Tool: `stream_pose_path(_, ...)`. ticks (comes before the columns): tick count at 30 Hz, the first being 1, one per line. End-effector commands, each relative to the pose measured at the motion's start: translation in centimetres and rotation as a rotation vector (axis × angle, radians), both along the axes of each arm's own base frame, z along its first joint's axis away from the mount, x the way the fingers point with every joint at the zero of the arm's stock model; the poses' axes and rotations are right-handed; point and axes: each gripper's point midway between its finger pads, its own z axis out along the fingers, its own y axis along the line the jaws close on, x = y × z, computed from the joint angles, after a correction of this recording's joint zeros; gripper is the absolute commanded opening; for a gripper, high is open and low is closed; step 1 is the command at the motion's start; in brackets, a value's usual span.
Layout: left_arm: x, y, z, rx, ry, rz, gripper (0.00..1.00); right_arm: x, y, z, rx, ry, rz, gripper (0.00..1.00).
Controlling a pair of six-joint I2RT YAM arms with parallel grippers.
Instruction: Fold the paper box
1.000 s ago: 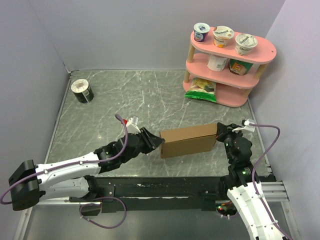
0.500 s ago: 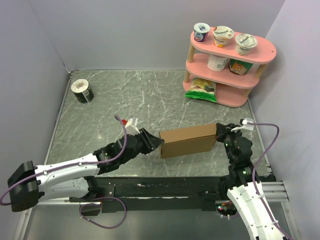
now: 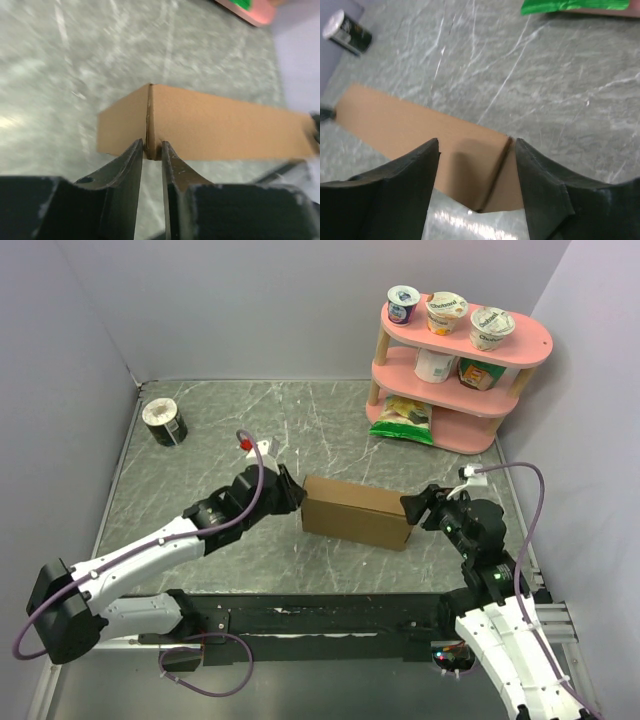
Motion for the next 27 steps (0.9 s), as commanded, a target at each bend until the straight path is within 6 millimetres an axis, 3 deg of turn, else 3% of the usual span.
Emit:
stream_pose_path(1,-0.8,8.5,-8.5,0.513,0.136,-0.018,0.01,-1.6,1.7,0.6,0.015,0.061,0.12,0.75)
stream_pose_path(6,1.2,8.8,-7.2,0.532,0.07,-0.041,0.01,-2.0,3.1,2.4,0.118,0.059,0.186,0.77)
stream_pose_path(11,1.5,8.4,-6.2,0.51,0.037,-0.069,0.01,-3.5,3.7,3.8,0.253,0.055,0.2,0.77)
stream_pose_path(17,1.2,7.0,-4.6,0.423,-0.019,-0.114,0.01,-5.4,3.4,3.2,0.456,0.078,0.116,0.75)
stream_pose_path(22,1.0,5.8,-3.2,0.371,-0.051,-0.147,0.01,-7.1,2.4,2.4,0.463,0.141,0.047,0.75)
stream_pose_path(27,0.9,4.6,-2.7,0.399,-0.062,-0.148,0.01,-7.9,2.7,2.1,0.481,0.178,0.06,0.75)
